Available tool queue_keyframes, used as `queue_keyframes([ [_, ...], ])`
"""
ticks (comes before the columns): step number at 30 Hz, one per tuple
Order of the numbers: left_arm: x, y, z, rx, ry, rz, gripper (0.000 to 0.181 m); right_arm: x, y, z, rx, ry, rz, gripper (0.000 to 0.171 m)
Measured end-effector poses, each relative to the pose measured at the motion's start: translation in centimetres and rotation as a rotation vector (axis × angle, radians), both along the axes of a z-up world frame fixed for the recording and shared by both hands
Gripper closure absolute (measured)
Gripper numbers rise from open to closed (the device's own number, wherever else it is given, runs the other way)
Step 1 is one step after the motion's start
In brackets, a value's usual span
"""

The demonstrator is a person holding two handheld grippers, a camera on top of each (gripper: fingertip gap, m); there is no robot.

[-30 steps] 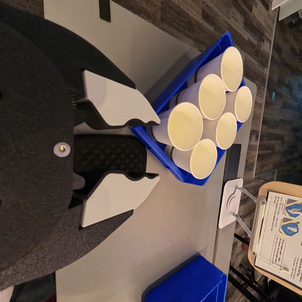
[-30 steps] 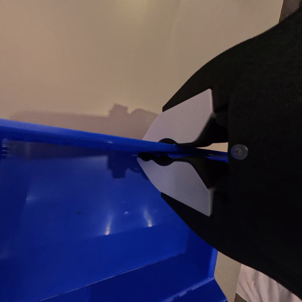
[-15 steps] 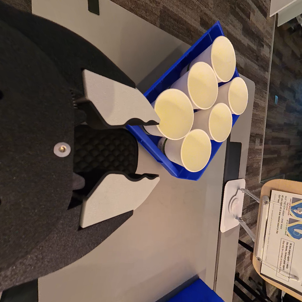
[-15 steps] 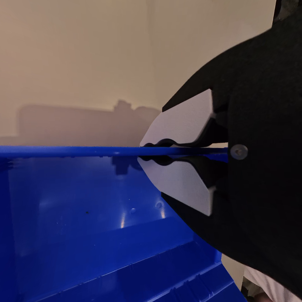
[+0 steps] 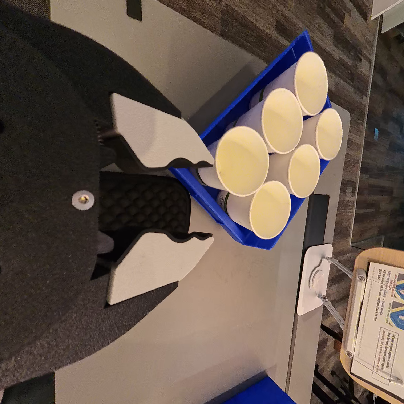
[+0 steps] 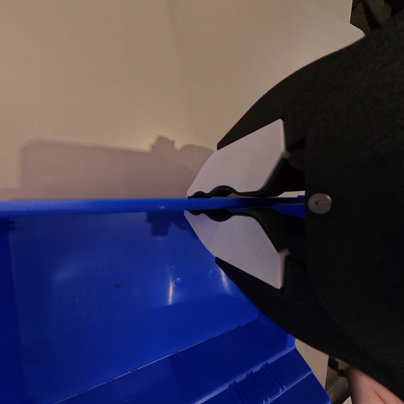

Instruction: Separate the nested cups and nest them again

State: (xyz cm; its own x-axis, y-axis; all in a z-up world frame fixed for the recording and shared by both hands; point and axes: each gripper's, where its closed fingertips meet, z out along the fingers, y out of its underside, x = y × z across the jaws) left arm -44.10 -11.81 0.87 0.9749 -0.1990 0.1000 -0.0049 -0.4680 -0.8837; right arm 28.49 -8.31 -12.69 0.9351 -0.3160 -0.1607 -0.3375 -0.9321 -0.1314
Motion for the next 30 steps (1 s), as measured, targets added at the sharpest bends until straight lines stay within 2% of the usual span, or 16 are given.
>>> queue_keyframes([
  [3, -1.7, 0.0, 0.1, 0.015, -0.006, 0.044, 0.124, 0.2, 0.1, 0.0, 0.024, -0.013, 0.036, 0.162],
  [5, -2.8, 0.2, 0.2, 0.020, -0.018, 0.070, 0.123, 0.6, 0.0, 0.2, 0.037, -0.061, 0.050, 0.139],
  [6, -3.5, 0.5, 0.2, 0.018, -0.019, 0.086, 0.121, 0.7, 0.4, 0.7, 0.071, -0.083, 0.062, 0.133],
  [8, -5.1, 1.3, 0.2, 0.012, -0.009, 0.132, 0.116, 0.5, 1.5, 2.6, 0.175, -0.124, 0.074, 0.127],
  [11, -7.0, 3.5, 0.3, 0.005, -0.013, 0.197, 0.115, 0.3, 2.8, 7.4, 0.357, -0.240, 0.077, 0.109],
  [15, -9.7, 5.8, -1.3, -0.081, 0.040, 0.297, 0.115, -3.2, 3.2, 16.8, 0.779, -0.234, 0.074, 0.116],
  [18, -10.9, 7.9, -2.4, -0.133, 0.008, 0.323, 0.123, -5.7, 2.5, 21.0, 0.944, -0.257, 0.098, 0.120],
  [21, -11.5, 9.3, -4.1, -0.290, 0.009, 0.301, 0.119, -8.0, 2.4, 21.5, 0.936, -0.272, 0.192, 0.119],
  [25, -12.7, 10.5, -5.0, -0.418, 0.117, 0.320, 0.125, -10.1, 3.1, 22.0, 0.963, -0.252, 0.281, 0.120],
  [30, -13.2, 10.5, -7.2, -0.627, 0.194, 0.332, 0.126, -10.0, 3.6, 22.5, 0.964, -0.233, 0.309, 0.120],
])
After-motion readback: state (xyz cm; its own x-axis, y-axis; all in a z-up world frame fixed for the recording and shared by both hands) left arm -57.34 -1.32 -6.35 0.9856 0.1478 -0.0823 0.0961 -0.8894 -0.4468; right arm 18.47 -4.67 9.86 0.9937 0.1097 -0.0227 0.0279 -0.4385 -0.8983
